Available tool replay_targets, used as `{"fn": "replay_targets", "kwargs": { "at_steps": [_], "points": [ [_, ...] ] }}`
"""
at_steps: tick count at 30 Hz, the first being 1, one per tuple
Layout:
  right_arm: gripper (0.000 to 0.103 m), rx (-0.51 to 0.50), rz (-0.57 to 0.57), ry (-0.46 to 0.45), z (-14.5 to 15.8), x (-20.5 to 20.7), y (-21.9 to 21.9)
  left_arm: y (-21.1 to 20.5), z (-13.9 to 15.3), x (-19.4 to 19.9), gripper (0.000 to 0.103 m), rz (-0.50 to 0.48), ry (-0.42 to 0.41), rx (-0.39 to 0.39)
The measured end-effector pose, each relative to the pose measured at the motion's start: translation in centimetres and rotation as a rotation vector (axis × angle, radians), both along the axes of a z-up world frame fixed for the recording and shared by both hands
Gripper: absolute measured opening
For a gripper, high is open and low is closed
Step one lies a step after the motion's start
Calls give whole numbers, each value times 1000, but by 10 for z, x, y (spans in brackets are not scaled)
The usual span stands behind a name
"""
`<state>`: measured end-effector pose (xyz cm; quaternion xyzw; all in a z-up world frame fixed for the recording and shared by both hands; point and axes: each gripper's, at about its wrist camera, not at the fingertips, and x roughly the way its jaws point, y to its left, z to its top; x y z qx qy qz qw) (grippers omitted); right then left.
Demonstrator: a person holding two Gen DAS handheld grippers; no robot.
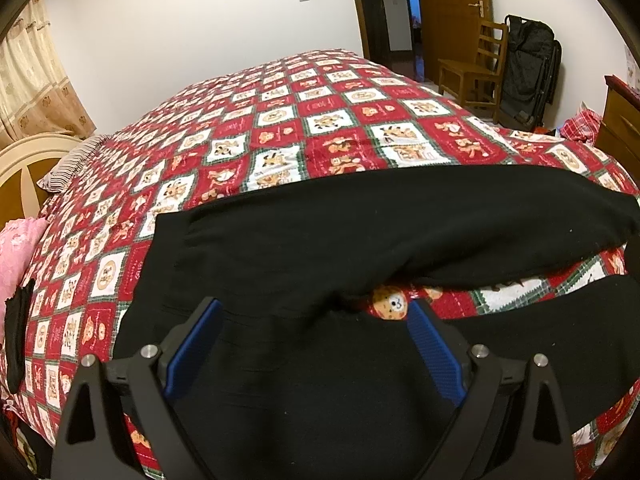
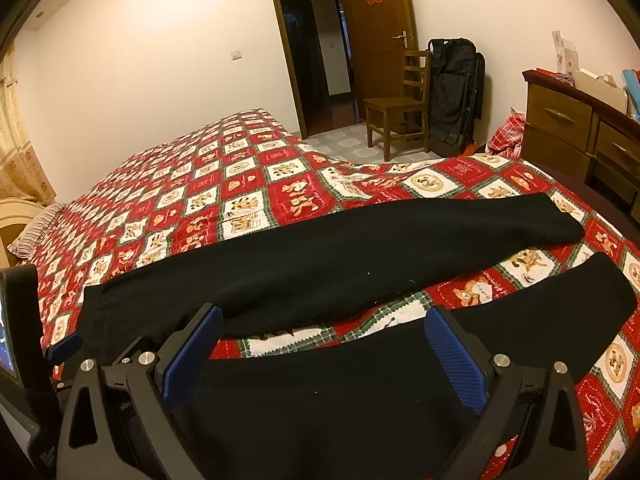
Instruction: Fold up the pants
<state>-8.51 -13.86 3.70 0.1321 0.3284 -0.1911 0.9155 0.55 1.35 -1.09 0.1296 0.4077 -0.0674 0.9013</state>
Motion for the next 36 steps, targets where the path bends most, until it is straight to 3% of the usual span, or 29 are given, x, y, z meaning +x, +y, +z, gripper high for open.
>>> {"fn": "replay_targets", "kwargs": {
  "at_steps": [8,14,17,22,26,33,35,36],
  "points": [
    [102,37,46,19,-1,16,-12,0,-6,7,96,-10,26,-4],
    [101,-10,271,140,-4,73,-26,16,-11,32,96,-16,92,-43],
    [101,-105,370,176,-6,121,-37,29,-9,55,96,18,100,-51],
    [70,-86,528,299,-39,196,-57,46,-17,95,96,75,132,-64],
    [66,-73,592,367,-66,229,-68,55,-31,114,96,113,185,-92],
    [64,-181,729,448,-86,245,-62,57,-41,133,96,117,193,-90],
    [59,-165,760,432,-87,246,-64,60,-45,138,96,126,207,-113],
    [47,-145,775,432,-88,247,-64,61,-47,140,96,132,213,-120]
  ]
}}
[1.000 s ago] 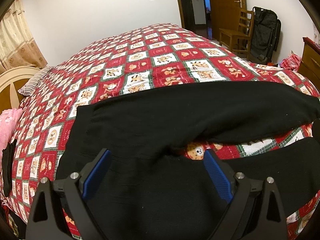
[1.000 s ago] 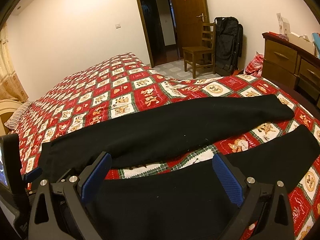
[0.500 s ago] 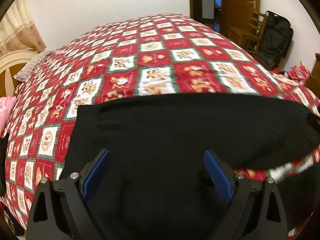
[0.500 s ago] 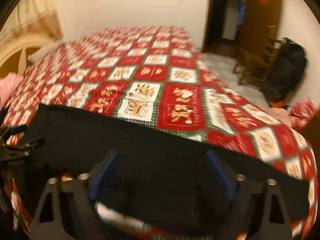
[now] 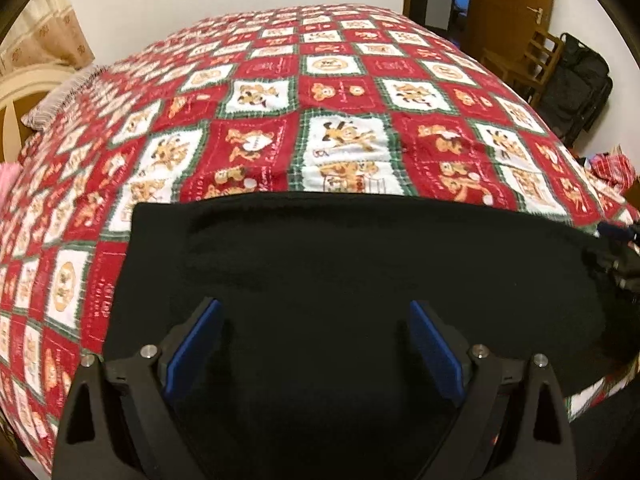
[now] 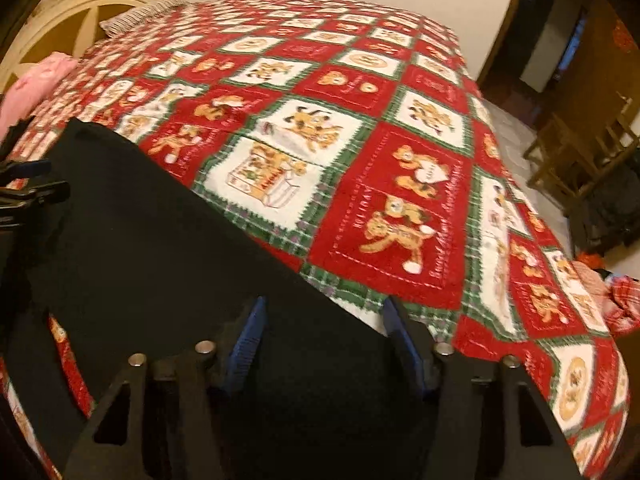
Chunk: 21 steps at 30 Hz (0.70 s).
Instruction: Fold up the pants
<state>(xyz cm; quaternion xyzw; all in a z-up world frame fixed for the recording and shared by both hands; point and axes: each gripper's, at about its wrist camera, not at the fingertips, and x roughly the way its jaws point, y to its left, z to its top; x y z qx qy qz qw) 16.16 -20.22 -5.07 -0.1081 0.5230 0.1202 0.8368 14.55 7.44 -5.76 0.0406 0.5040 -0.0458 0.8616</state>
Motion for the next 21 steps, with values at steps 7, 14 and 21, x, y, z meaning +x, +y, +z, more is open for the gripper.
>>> {"fn": "replay_targets", "kwargs": {
  "at_steps": [7,14,21],
  "points": [
    [6,33,52,-11,10,-16,17,30,0,5,96,81,53,-103],
    [5,34,99,-188,51,-89,37,72,34,1,96,161,-13,-91],
    [5,-72,190,-238,26,-158,76,81,45,9,96,183,15,-180]
  ]
}}
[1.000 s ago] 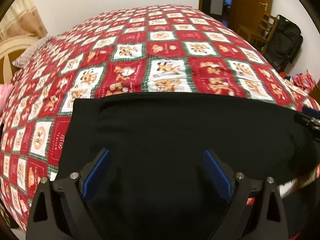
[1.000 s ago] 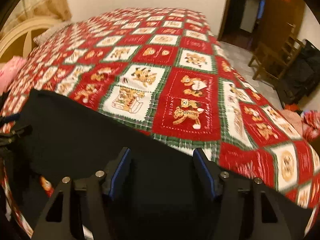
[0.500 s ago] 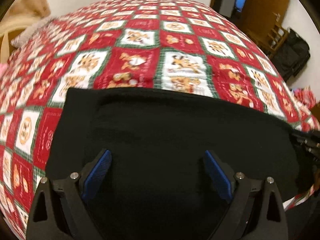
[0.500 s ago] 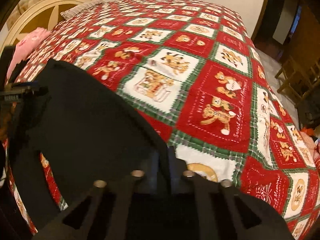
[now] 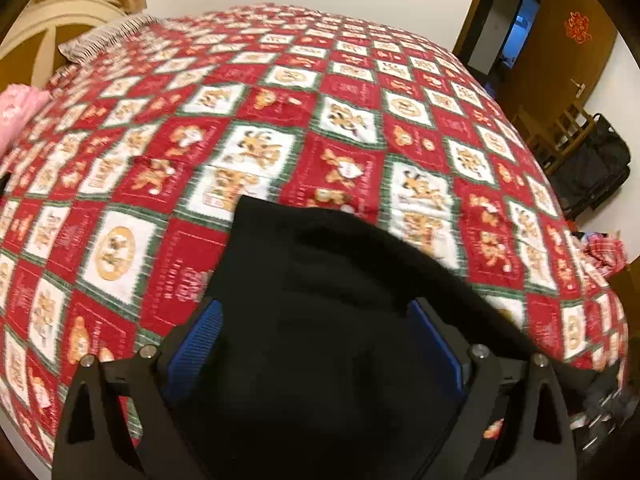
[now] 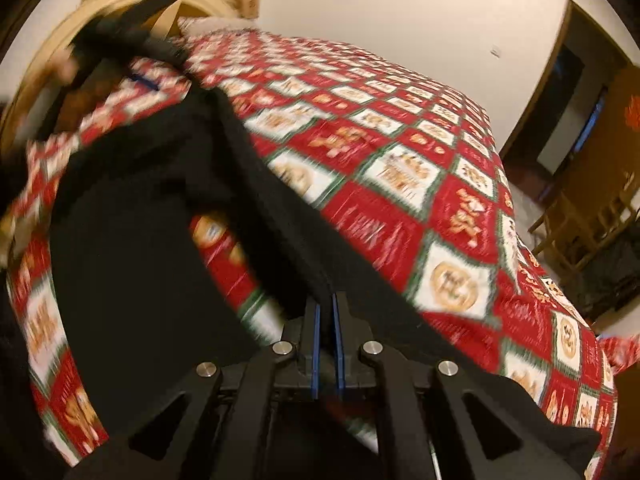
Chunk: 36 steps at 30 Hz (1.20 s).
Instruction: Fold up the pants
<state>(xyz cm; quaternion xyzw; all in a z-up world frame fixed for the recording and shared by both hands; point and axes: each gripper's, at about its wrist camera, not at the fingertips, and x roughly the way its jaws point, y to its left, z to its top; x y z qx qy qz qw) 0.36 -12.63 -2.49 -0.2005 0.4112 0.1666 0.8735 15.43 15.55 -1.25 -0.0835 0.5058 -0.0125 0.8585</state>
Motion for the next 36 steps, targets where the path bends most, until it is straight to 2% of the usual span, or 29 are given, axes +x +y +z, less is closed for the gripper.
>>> {"fn": "replay_targets", "kwargs": {
  "at_steps": [3,7,10,13,14,15,16,17,21,23,26,32,36],
  "points": [
    [5,-19,-2,-4,-9,-4,4,-9,-5,10,96,-7,49,-43],
    [5,8,-5,-32,-2,-7,-1,-23,-14,30,96,-1,136,-101],
    [5,13,-10,-23,-4,-6,-3,-35,-24,50,96,27,187,-66],
    [5,8,-20,-38,0,-7,-3,-40,-35,58,95,29,200,-19],
    [5,7,-24,-43,2,-7,-3,-39,-39,60,89,33,203,-19],
    [5,10,-28,-47,4,-7,-3,-37,-42,60,79,39,208,-30],
    [5,14,-32,-53,8,-6,-3,-32,-45,59,73,44,216,-60],
    [5,16,-36,-61,11,-7,-3,-27,-47,58,61,47,219,-98],
    [5,26,-44,-105,32,-12,-3,-2,-39,46,23,57,148,-293],
    [5,25,-43,-125,42,-18,-1,6,-30,39,16,45,108,-340],
    [5,17,-35,-147,54,-32,1,11,-11,25,11,15,44,-340],
    [5,22,-17,-182,70,-76,10,27,33,-27,11,-47,-120,-327],
    [5,37,-3,-168,62,-105,18,37,34,-66,11,-46,-182,-320]
  ]
}}
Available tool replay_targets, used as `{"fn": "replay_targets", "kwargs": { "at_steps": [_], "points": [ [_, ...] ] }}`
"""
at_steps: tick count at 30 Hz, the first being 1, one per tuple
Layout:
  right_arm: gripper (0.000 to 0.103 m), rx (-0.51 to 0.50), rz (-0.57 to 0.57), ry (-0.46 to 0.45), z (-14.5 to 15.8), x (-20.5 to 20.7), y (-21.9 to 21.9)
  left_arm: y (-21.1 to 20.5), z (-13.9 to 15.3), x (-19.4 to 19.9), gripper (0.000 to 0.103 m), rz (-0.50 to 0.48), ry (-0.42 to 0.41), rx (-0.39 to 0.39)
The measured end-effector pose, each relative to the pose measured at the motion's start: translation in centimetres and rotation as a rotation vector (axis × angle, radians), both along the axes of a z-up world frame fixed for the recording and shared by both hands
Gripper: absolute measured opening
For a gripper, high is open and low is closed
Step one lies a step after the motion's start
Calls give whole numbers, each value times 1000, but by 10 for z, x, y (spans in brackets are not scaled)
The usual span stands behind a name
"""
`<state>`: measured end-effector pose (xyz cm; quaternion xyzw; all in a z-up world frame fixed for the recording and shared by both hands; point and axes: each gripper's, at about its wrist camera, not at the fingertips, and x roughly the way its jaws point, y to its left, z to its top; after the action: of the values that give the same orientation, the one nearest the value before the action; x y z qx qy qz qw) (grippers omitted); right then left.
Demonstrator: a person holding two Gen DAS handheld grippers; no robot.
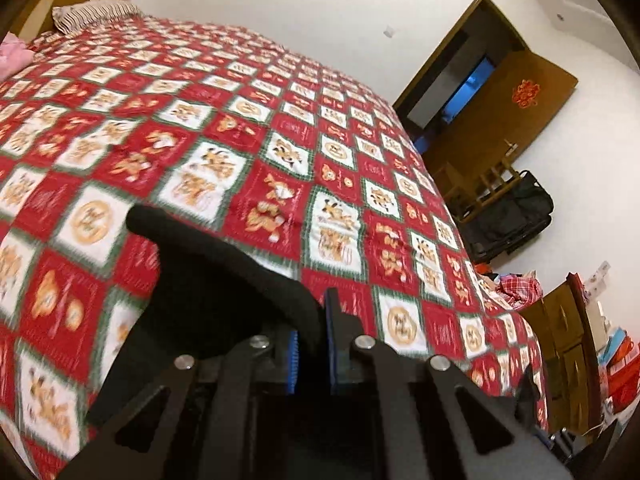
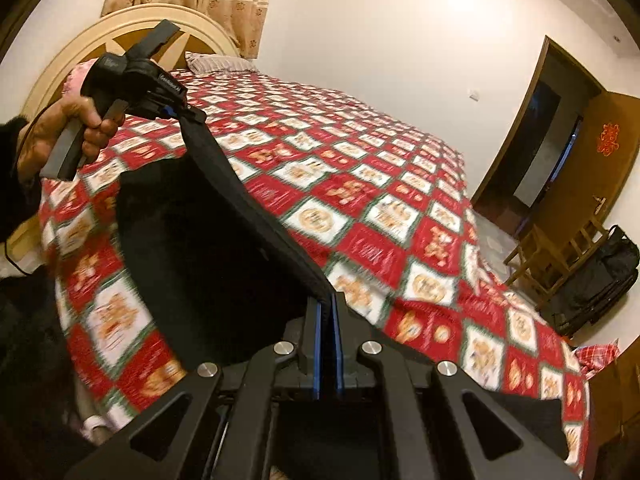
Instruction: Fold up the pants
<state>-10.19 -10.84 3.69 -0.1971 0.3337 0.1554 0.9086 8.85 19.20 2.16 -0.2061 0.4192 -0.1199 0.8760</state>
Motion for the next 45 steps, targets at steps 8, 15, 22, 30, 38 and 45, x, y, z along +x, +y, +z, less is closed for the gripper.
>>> {"fn": "replay_targets", "kwargs": {
  "at_steps": [8,15,22,30,38,45],
  "points": [
    [5,0,9,96,-40,-23,9,15,-27,-74,11,35,-40,72],
    [5,20,16,173,-62,-42,16,22,-56,-86,11,49,5,99],
    [5,0,22,228,-86,-46,20,27,-81,-97,11,65,41,209],
    [5,-11,26,259,-96,-47,23,43,-89,-97,16,104,34,251],
    [5,6,24,271,-97,-48,19,47,-79,-109,15,83,21,214],
    [5,23,18,271,-96,-47,17,49,-80,-89,33,109,28,164]
  ]
}}
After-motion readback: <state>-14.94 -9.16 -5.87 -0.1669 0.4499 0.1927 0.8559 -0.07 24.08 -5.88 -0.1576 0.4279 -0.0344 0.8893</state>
